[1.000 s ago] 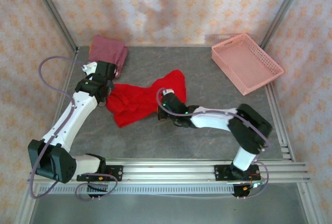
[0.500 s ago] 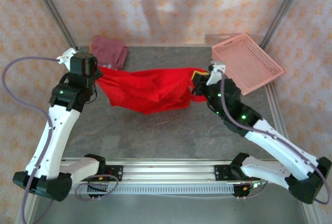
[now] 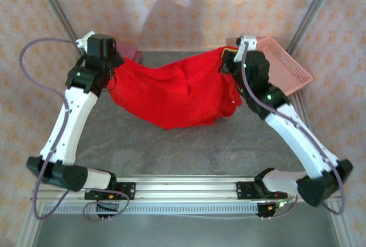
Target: Fold and stack the t-shirts
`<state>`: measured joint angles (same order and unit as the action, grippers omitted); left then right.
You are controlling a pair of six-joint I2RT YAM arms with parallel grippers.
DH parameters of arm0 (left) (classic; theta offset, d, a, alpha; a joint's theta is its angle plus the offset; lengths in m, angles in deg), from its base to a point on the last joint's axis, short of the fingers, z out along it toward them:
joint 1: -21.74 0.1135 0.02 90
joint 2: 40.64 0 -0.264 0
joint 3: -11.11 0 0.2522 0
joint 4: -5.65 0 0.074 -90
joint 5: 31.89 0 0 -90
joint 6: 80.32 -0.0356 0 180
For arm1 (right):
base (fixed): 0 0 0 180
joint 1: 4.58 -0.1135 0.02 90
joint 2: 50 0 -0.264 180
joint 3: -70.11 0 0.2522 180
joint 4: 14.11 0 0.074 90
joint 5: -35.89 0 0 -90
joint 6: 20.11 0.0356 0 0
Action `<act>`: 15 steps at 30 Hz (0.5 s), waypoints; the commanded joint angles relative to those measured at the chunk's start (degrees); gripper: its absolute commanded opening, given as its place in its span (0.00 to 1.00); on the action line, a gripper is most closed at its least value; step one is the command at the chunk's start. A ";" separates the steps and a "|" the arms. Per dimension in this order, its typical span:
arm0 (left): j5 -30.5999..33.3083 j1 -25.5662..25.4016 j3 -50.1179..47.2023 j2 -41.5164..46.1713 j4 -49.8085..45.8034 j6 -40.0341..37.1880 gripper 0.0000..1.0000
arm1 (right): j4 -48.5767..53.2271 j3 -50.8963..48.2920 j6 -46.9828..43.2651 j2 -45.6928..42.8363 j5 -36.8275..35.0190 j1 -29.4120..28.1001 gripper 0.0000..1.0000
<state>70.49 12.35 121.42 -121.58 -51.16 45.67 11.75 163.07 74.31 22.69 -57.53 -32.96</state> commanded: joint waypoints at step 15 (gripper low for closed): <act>5.80 2.47 21.58 1.09 -3.69 -8.58 0.00 | 3.33 16.75 3.23 5.39 15.16 6.23 0.00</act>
<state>72.44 14.30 148.44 -125.93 -54.99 39.11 16.12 182.39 76.50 31.26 -43.87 -27.41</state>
